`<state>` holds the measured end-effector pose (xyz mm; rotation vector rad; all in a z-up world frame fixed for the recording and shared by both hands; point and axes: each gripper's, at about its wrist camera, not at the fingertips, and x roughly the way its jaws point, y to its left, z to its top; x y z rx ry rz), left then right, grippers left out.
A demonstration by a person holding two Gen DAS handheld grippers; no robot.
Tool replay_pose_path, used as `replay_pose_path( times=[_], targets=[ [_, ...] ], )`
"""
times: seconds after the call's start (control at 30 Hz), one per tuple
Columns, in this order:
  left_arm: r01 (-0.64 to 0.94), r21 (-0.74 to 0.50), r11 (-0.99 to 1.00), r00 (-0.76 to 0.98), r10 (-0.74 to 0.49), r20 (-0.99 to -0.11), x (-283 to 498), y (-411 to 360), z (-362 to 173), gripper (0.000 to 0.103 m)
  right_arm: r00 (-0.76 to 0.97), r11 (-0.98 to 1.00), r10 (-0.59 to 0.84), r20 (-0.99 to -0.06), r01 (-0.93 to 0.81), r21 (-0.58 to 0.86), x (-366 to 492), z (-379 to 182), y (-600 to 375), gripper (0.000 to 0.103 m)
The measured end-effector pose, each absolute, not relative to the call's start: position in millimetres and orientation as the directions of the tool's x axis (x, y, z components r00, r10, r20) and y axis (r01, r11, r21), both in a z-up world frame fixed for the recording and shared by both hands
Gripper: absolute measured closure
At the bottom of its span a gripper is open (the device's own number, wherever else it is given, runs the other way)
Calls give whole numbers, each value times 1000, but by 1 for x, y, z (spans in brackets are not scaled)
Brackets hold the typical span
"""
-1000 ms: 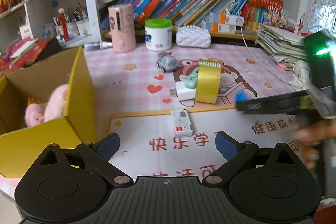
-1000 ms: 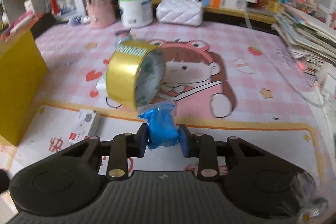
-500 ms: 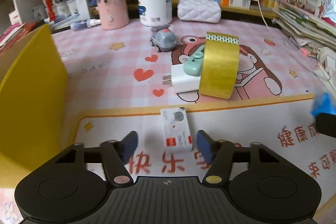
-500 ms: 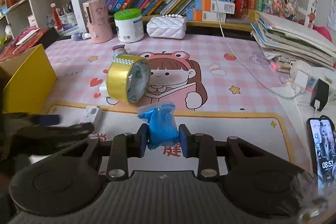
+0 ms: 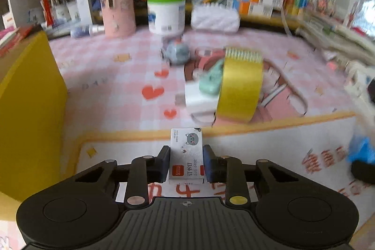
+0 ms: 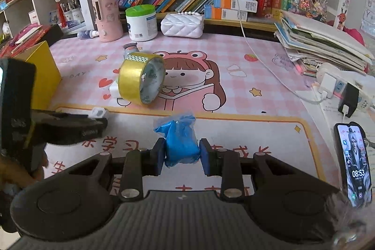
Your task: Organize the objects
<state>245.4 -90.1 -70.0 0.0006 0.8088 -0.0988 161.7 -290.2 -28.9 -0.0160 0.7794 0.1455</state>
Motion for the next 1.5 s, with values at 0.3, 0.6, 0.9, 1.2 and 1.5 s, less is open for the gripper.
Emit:
replay_pose_path(
  times=[0.3,0.6,0.9,1.2,1.5],
  targets=[
    [165,-153,974,767,-225,-601,182,-48,-3,75,711,990,117,-693,-134,30,139,-21,-258,74],
    [224,-161,961,763,-275,-584,116,3,5,75,701,986,136,-700,-162,29,103,-21,-196,74],
    [184,-170,968,769,-250,-589,64,75,4,75,691,976,163,-704,-217,13,50,-20,-120,74],
    [168,-181,969,751,-245,-613,33,127,-1,75,690,973,181,-701,-230,25,8,-22,-65,74],
    [136,-191,972,779,-224,-585,9,162,5,75,693,962,210,-689,-272,20,-13,-16,-27,74]
  ],
)
